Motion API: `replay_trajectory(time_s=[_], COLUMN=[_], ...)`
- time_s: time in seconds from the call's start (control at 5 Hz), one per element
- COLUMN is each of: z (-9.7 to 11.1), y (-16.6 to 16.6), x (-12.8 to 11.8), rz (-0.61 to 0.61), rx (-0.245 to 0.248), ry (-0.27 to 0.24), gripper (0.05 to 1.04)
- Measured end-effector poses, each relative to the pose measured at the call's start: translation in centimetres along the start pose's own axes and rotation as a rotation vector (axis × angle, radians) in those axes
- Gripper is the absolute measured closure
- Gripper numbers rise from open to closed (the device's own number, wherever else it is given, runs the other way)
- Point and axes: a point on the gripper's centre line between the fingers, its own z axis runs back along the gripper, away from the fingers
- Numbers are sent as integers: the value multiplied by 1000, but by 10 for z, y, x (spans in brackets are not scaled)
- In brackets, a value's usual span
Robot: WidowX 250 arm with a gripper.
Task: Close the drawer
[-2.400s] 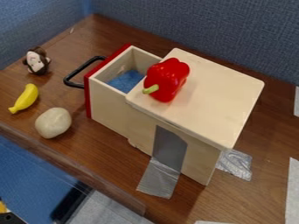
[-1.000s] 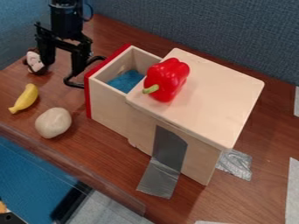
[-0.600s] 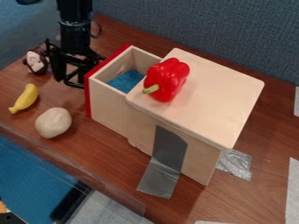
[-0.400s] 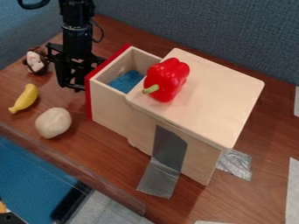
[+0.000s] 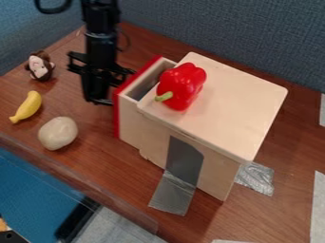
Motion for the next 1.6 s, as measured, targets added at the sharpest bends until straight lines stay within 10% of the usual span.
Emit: replay_trajectory(time_s=[0.8, 1.4, 1.6], z=[-5, 16, 21], y=[-49, -17, -7], x=[-6, -14, -17], rz=[-103, 13, 38], rx=[11, 71, 86], ry=[45, 0, 4], gripper=[906, 110, 80])
